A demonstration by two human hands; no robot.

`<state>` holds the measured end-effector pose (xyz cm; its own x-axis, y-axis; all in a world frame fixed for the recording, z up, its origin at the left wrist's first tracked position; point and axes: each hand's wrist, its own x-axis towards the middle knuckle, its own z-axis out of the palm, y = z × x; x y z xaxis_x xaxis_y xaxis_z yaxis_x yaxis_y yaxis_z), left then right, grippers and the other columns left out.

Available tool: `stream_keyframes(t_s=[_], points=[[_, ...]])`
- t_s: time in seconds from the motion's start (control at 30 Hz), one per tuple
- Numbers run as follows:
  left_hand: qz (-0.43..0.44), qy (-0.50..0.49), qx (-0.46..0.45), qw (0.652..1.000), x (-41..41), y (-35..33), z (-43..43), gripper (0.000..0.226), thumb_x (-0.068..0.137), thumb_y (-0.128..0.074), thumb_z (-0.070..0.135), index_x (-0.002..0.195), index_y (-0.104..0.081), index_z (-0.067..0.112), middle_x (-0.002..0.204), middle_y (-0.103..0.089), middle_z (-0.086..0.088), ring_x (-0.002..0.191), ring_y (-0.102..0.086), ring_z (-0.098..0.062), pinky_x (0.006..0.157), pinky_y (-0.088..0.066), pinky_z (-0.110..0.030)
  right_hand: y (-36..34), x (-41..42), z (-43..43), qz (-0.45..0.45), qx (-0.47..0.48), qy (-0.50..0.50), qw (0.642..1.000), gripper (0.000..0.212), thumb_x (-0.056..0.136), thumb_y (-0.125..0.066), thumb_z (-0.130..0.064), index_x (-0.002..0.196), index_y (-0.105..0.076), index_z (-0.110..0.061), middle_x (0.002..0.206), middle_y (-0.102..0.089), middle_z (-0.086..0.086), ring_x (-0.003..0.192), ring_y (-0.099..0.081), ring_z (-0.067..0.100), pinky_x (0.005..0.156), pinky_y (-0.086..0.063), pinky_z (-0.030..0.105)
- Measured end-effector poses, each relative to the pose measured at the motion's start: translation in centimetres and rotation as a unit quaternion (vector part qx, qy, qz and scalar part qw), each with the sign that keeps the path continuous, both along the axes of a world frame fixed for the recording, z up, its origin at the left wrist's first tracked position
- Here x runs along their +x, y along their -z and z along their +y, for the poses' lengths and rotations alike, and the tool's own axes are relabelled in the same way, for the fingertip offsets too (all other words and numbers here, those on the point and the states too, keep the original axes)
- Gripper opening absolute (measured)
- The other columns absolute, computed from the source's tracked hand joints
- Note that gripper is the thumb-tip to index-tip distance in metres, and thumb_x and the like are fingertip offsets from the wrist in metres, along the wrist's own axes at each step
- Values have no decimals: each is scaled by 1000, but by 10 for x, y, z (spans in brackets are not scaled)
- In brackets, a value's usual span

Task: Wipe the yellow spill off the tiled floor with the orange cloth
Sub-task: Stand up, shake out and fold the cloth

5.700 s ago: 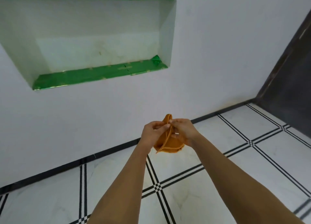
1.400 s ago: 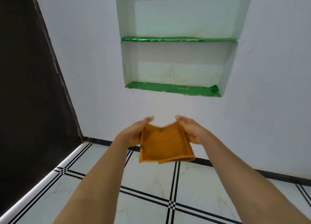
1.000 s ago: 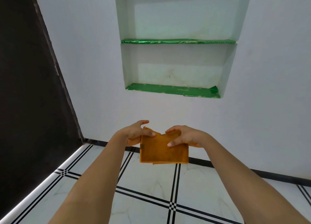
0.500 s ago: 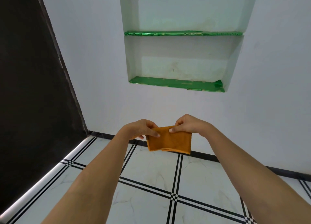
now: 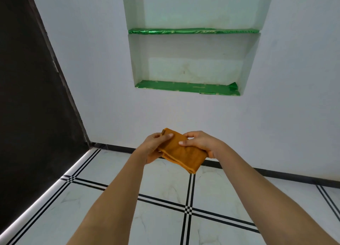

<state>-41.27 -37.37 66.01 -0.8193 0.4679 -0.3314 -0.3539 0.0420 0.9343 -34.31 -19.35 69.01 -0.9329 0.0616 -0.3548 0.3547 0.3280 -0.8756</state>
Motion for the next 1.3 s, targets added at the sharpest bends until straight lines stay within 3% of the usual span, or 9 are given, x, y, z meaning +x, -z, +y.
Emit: stream_keyframes(t_s=[0.17, 0.27, 0.43, 0.5, 0.6, 0.7, 1.0, 1.2, 1.3], points=[[-21, 17, 29, 999, 6, 32, 5, 61, 82, -68, 32, 132, -43, 8, 121, -57, -7, 105, -58, -26, 76, -53, -32, 22, 10, -1, -2, -55, 88, 995, 37, 81, -72, -27, 116, -59, -24, 115, -62, 8, 100, -61, 26, 83, -54, 43], [-27, 26, 25, 999, 8, 48, 24, 52, 85, -65, 31, 128, -45, 9, 118, -57, -5, 106, -57, -26, 84, -49, -35, 36, 27, 5, -6, -72, 151, 986, 40, 82, -71, -26, 120, -58, -23, 115, -61, 7, 98, -61, 25, 76, -54, 38], [-66, 37, 22, 997, 37, 73, 82, 41, 91, -56, 37, 125, -50, 15, 121, -59, -6, 101, -60, -21, 84, -47, -34, 58, 85, 34, 0, -116, 298, 947, 26, 85, -68, -20, 108, -57, -22, 101, -62, 4, 85, -60, 19, 62, -50, 32], [-89, 66, 16, 994, 62, 80, 108, 48, 92, -54, 39, 133, -45, 15, 127, -54, -7, 106, -58, -24, 86, -47, -35, 65, 119, 51, 5, -133, 364, 922, 29, 85, -67, -20, 112, -55, -23, 98, -60, 2, 84, -59, 20, 62, -50, 35], [-106, 129, 7, 986, 108, 85, 151, 49, 93, -50, 41, 133, -45, 12, 130, -53, -10, 109, -56, -28, 89, -46, -37, 75, 181, 82, 20, -150, 456, 877, 41, 84, -69, -21, 122, -54, -19, 116, -59, 9, 102, -58, 30, 82, -52, 47], [-111, 183, -3, 977, 156, 86, 194, 47, 96, -44, 44, 130, -48, 12, 127, -55, -12, 108, -58, -30, 92, -47, -40, 78, 244, 106, 34, -152, 532, 832, 42, 84, -68, -21, 124, -53, -20, 121, -58, 11, 106, -56, 32, 90, -49, 50], [-98, 401, -31, 910, 379, 84, 337, 49, 94, -42, 50, 128, -50, 15, 126, -57, -10, 108, -59, -31, 92, -47, -43, 79, 480, 193, 99, -170, 697, 690, 30, 87, -64, -17, 116, -54, -19, 108, -56, 8, 88, -54, 24, 67, -47, 41], [-87, 502, -44, 859, 533, 90, 418, 45, 95, -41, 49, 126, -49, 18, 128, -55, -7, 107, -59, -29, 88, -48, -42, 87, 634, 244, 112, -164, 782, 591, 41, 86, -66, -19, 124, -52, -20, 119, -55, 9, 99, -54, 29, 76, -49, 46], [-88, 543, -52, 833, 600, 94, 459, 47, 96, -42, 46, 131, -48, 15, 131, -54, -10, 111, -58, -32, 96, -46, -46, 91, 702, 266, 121, -158, 813, 547, 44, 88, -65, -18, 128, -49, -19, 122, -53, 10, 98, -52, 29, 80, -48, 45]])
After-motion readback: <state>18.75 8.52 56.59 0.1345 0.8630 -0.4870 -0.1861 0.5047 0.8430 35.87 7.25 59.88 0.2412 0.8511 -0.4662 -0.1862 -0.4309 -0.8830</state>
